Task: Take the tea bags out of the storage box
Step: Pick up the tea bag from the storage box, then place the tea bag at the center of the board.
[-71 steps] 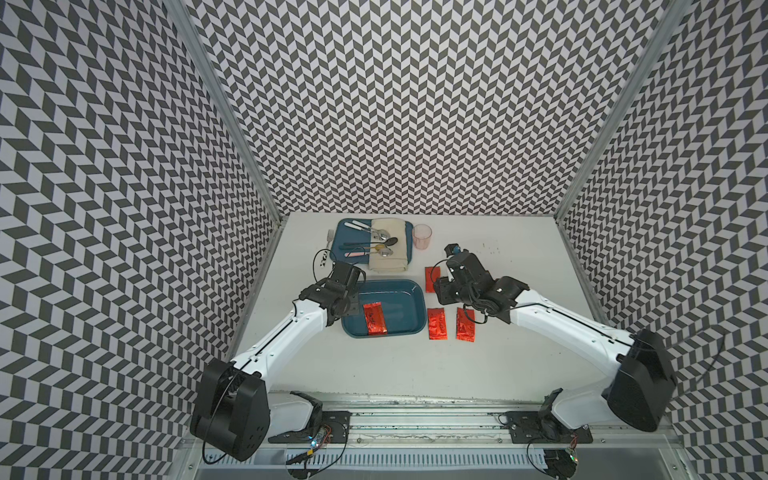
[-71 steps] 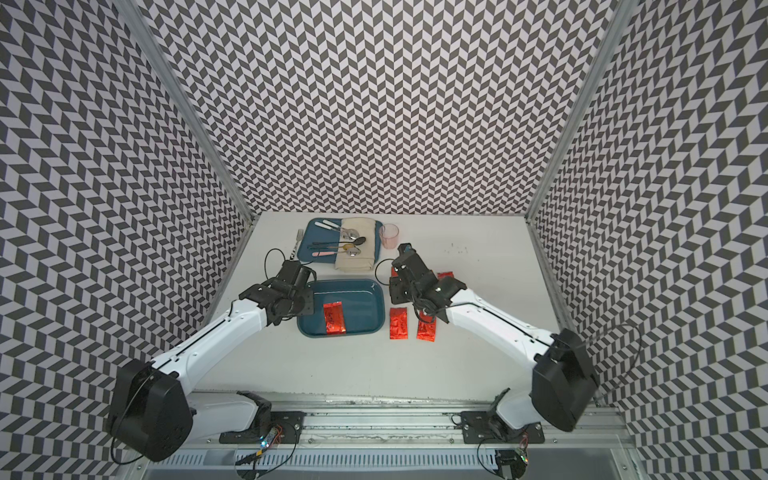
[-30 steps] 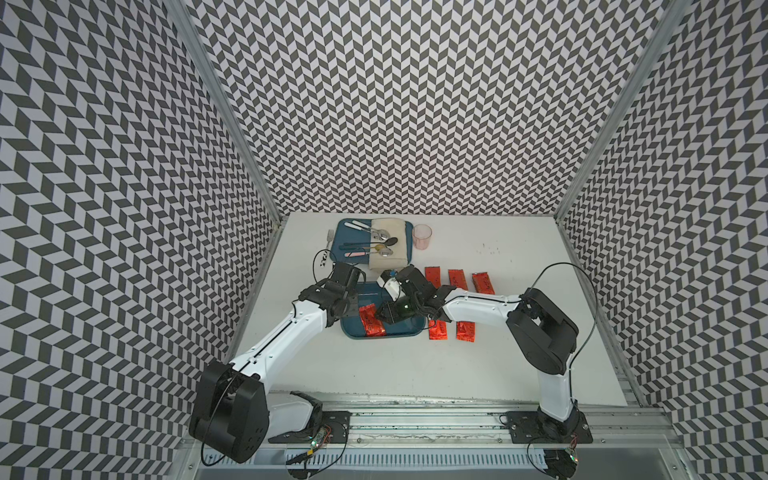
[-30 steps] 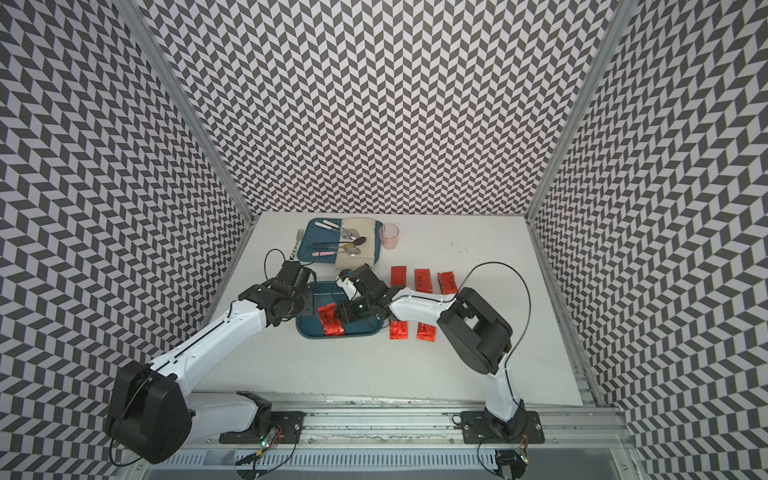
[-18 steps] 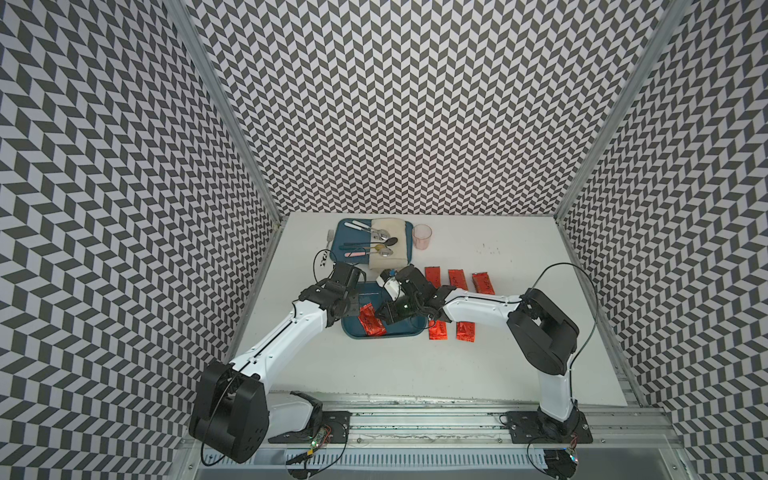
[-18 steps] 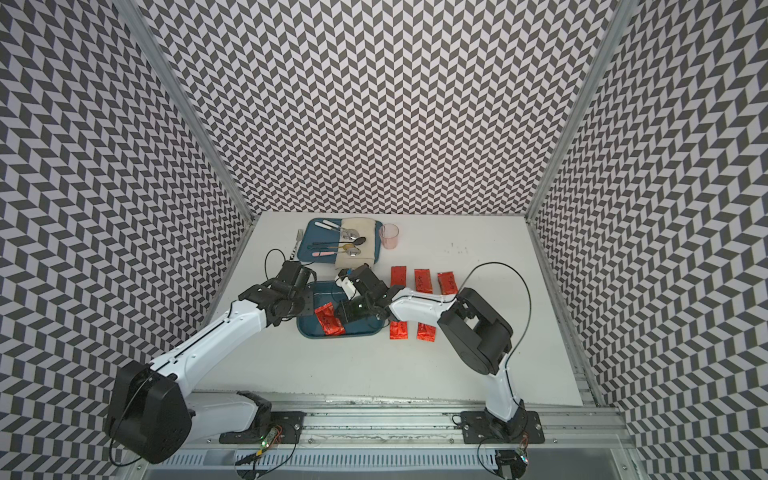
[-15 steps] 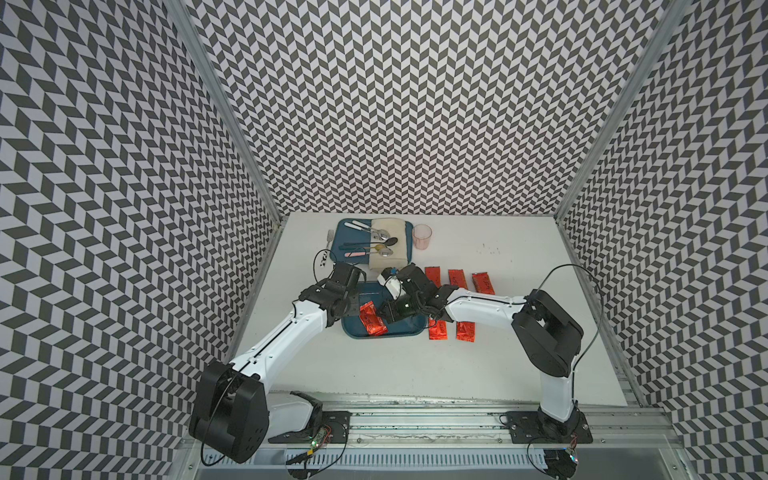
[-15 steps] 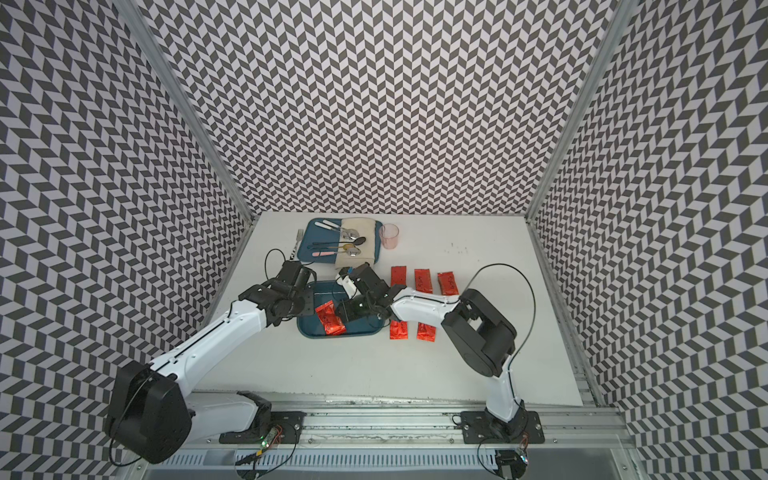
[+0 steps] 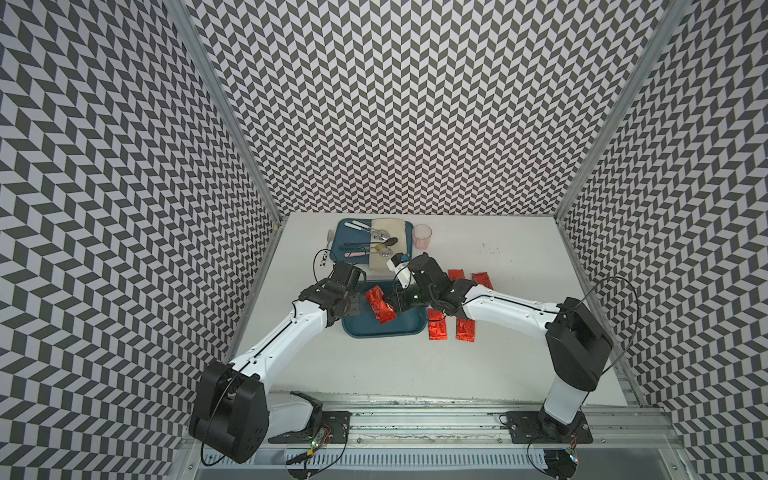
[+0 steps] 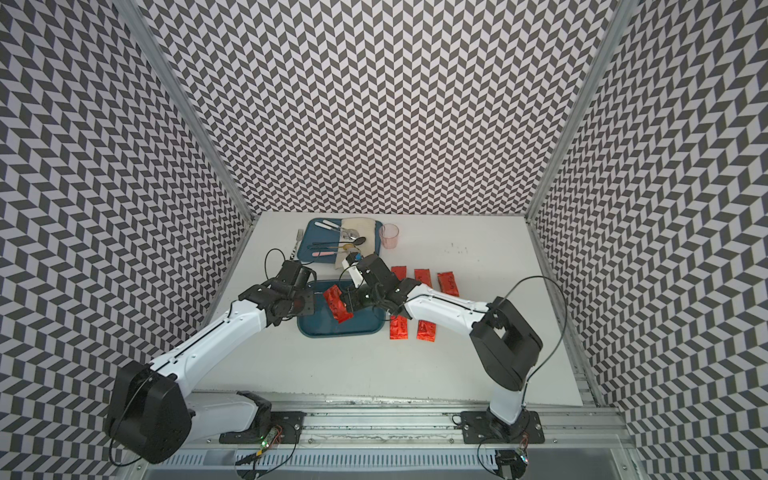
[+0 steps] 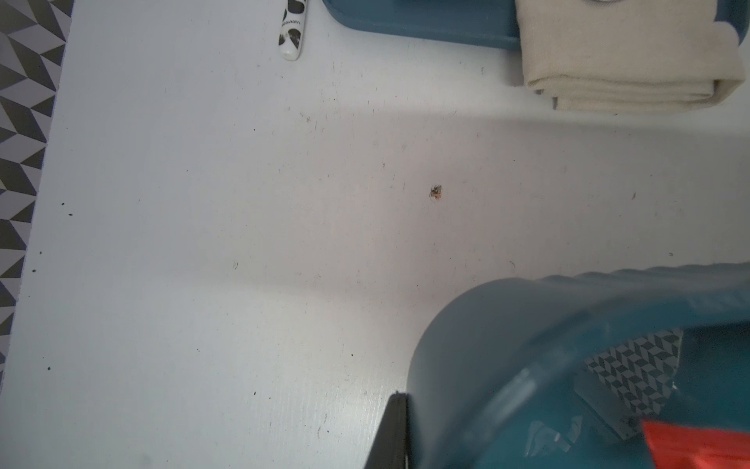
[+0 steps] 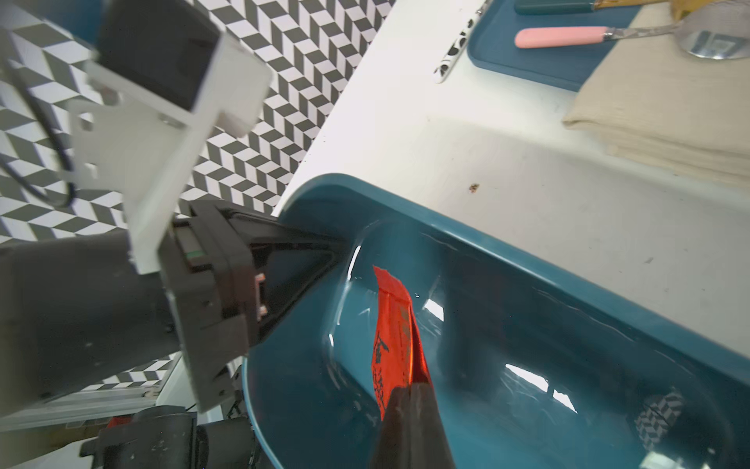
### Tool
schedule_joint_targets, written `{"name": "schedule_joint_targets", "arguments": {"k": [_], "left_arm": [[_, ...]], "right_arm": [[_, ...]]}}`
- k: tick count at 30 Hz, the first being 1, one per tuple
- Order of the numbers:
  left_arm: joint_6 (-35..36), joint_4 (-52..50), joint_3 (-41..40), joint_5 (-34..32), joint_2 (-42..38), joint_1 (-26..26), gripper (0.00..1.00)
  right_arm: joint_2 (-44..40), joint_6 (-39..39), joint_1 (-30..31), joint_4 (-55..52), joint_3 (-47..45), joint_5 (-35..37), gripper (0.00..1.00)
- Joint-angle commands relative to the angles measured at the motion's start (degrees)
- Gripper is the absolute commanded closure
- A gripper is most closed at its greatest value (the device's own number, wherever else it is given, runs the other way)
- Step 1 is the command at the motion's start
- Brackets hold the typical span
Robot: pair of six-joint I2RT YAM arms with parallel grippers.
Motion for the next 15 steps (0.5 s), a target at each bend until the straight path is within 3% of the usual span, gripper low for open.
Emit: {"name": "schedule_joint_targets", "arguments": {"k": [1,7,15], "left_arm": [[-0.6,1.6,0.5,0.4,-0.5,-0.4,1.0],[-0.7,1.4,0.6,0.3,-0.4,-0.4,1.0],[-0.7,1.4,0.6,0.4,-0.6,-0.3,1.0]], "right_arm": [[-3.8,-1.0,-1.1,-1.0,-0.1,1.5,1.0],[-10.9,-2.1,-8.5,-4.8,-2.7,-0.1,1.0],[-23.1,-5.0,-26.4,-12.0,-13.7,0.3,1.0]]}}
